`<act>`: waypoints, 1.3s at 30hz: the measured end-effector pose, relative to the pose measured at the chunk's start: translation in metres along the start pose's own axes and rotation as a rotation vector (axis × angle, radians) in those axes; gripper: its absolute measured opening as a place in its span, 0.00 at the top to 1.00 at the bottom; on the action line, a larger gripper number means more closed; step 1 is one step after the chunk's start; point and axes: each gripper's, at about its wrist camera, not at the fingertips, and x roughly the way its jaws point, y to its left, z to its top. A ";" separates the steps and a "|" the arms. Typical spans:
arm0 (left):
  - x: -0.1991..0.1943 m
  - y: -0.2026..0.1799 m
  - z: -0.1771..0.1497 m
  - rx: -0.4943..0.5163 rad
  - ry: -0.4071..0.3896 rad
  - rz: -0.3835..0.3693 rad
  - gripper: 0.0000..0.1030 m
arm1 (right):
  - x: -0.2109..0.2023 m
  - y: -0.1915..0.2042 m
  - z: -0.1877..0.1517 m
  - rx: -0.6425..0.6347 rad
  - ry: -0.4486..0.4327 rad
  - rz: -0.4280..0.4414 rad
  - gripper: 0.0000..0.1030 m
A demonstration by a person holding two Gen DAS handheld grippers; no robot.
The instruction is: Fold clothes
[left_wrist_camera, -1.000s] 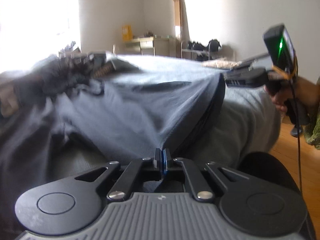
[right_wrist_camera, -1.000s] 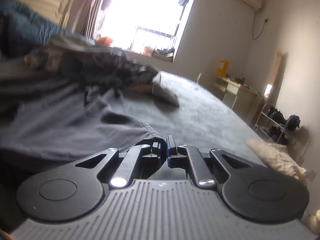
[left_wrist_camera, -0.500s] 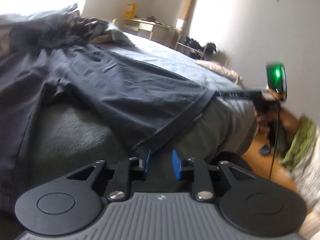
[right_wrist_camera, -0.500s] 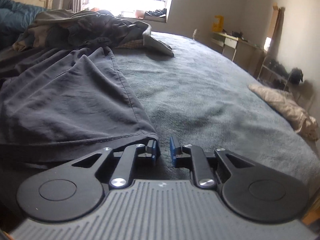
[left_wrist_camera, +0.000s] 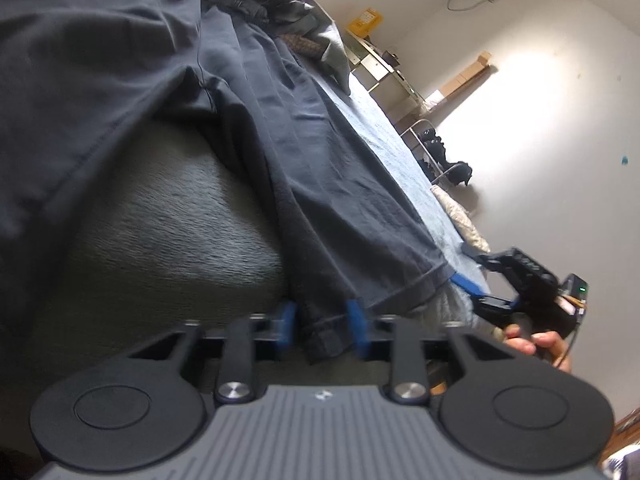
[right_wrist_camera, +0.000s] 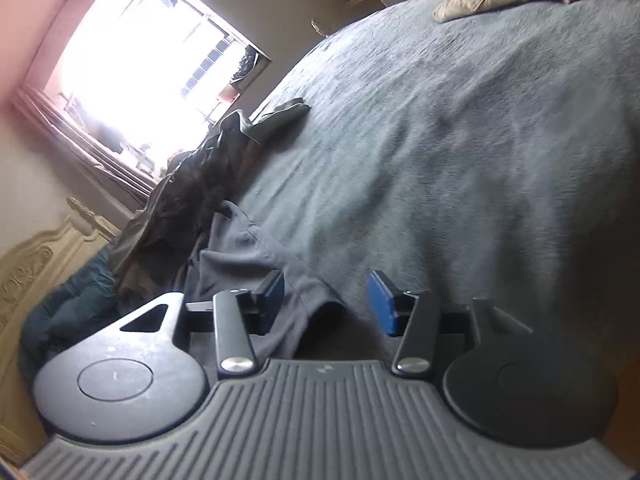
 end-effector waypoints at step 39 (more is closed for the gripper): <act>-0.096 0.078 -0.065 -0.091 -0.146 0.000 0.56 | -0.004 0.090 -0.011 -0.283 -0.049 -0.118 0.59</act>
